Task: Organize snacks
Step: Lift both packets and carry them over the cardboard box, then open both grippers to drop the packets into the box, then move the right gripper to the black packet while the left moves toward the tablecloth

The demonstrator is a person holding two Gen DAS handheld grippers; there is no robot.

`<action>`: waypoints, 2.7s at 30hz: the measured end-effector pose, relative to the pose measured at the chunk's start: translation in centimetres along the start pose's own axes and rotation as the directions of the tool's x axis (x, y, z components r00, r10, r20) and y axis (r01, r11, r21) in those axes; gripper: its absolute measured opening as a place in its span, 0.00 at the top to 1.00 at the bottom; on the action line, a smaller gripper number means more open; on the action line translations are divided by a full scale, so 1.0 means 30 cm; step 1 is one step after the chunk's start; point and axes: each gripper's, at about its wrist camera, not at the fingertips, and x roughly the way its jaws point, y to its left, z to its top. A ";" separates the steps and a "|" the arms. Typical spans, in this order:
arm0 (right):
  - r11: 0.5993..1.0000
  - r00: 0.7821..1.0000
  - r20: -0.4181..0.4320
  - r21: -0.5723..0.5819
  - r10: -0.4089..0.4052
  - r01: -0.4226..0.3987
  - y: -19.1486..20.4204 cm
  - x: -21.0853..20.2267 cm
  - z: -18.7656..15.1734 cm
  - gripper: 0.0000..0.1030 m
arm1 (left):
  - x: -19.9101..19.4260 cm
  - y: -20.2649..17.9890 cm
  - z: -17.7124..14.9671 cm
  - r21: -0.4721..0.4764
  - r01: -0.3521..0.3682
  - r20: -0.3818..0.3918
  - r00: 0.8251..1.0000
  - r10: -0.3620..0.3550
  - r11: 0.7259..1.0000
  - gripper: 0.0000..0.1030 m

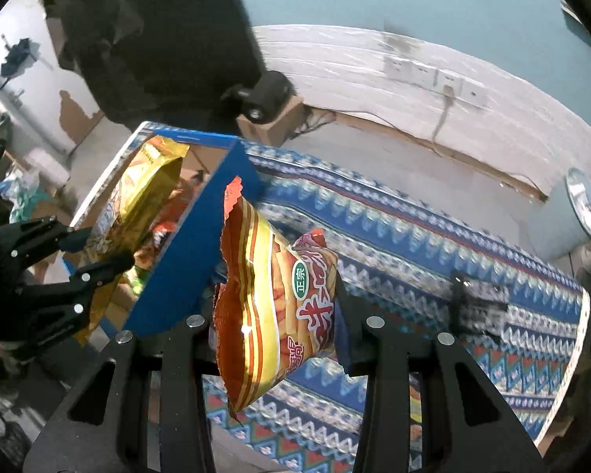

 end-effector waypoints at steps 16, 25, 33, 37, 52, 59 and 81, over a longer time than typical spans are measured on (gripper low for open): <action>0.987 0.995 -0.025 -0.125 0.095 -0.098 0.306 0.131 0.161 0.63 | -0.015 0.352 -0.081 -0.148 -0.066 -0.003 0.998 0.066 0.987 0.69; 0.976 0.988 -0.082 -0.162 0.133 -0.145 0.448 0.241 0.184 0.63 | 0.038 0.463 -0.135 -0.248 -0.078 0.015 0.996 0.084 0.966 0.69; 0.971 0.980 -0.142 -0.178 0.136 -0.161 0.527 0.349 0.170 0.63 | 0.085 0.525 -0.152 -0.300 -0.061 0.008 0.998 0.067 0.952 0.69; 0.970 0.976 -0.165 -0.174 0.143 -0.172 0.545 0.387 0.162 0.63 | 0.119 0.554 -0.159 -0.336 -0.058 -0.010 0.998 0.058 0.940 0.69; 0.974 0.977 -0.154 -0.148 0.148 -0.171 0.520 0.343 0.157 0.41 | 0.122 0.560 -0.178 -0.377 -0.088 -0.033 0.996 0.082 0.922 0.37; 0.980 0.983 -0.141 -0.141 0.121 -0.141 0.480 0.310 0.139 0.38 | 0.107 0.509 -0.175 -0.344 -0.077 -0.031 0.997 0.071 0.936 0.37; 1.000 0.994 -0.113 -0.011 0.011 -0.012 0.100 0.169 -0.022 0.27 | 0.077 0.214 -0.049 -0.150 -0.030 -0.010 1.000 0.028 0.988 0.26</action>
